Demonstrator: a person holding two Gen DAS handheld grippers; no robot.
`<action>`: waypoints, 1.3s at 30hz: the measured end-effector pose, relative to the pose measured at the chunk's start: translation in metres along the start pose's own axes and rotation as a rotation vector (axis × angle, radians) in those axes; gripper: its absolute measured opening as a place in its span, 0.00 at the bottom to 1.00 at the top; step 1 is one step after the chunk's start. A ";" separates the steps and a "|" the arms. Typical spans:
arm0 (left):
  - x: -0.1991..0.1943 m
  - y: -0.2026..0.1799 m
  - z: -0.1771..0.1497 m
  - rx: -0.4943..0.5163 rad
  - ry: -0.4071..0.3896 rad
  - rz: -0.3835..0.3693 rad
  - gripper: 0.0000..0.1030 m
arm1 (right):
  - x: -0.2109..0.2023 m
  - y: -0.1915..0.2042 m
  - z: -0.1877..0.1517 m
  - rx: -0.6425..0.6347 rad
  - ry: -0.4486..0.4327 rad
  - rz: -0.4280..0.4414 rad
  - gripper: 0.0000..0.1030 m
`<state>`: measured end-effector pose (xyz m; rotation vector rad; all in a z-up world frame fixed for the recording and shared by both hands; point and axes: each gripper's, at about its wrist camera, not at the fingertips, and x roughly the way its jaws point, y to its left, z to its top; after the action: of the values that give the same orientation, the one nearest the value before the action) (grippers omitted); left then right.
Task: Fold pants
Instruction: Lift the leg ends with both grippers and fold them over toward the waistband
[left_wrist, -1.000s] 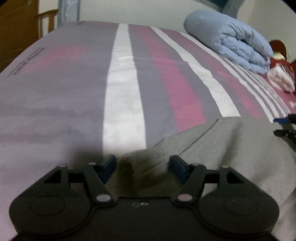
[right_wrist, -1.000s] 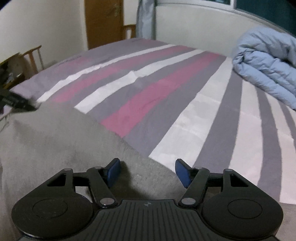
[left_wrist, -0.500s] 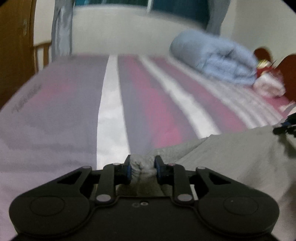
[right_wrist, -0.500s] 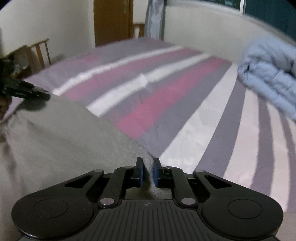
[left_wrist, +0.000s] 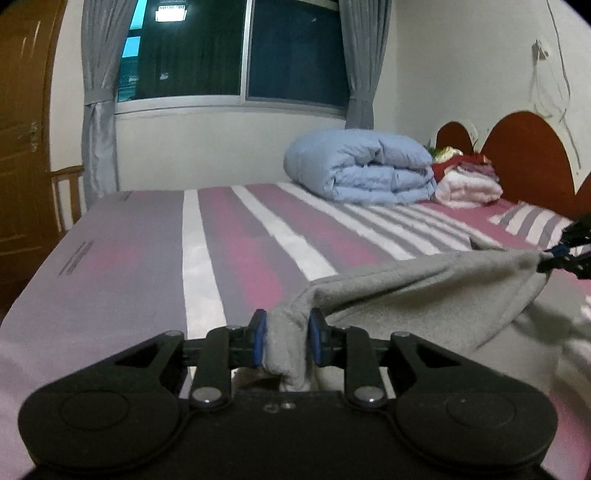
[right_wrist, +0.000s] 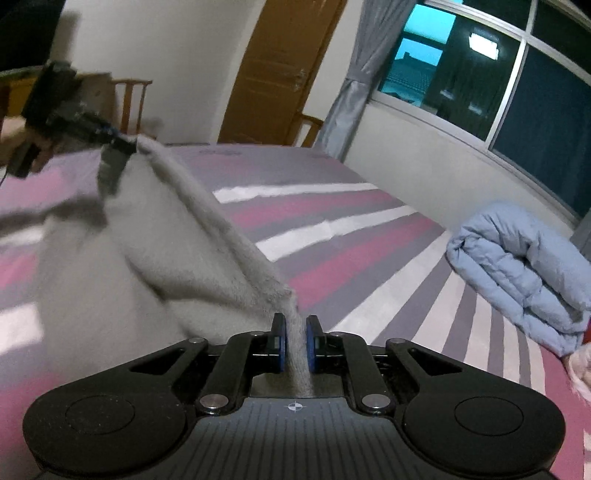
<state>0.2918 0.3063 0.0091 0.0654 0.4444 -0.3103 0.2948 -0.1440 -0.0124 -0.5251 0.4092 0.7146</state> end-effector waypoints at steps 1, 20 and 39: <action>-0.004 -0.005 -0.008 -0.002 0.007 0.003 0.13 | -0.005 0.014 -0.013 0.005 0.007 0.003 0.11; -0.088 -0.042 -0.092 -0.485 0.067 0.196 0.36 | -0.070 0.053 -0.087 0.659 -0.060 0.016 0.31; -0.039 -0.004 -0.117 -0.997 0.053 0.035 0.35 | -0.006 0.017 -0.089 1.162 0.089 0.083 0.31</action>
<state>0.2094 0.3288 -0.0797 -0.8912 0.6085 -0.0268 0.2634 -0.1884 -0.0852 0.5629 0.8398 0.4261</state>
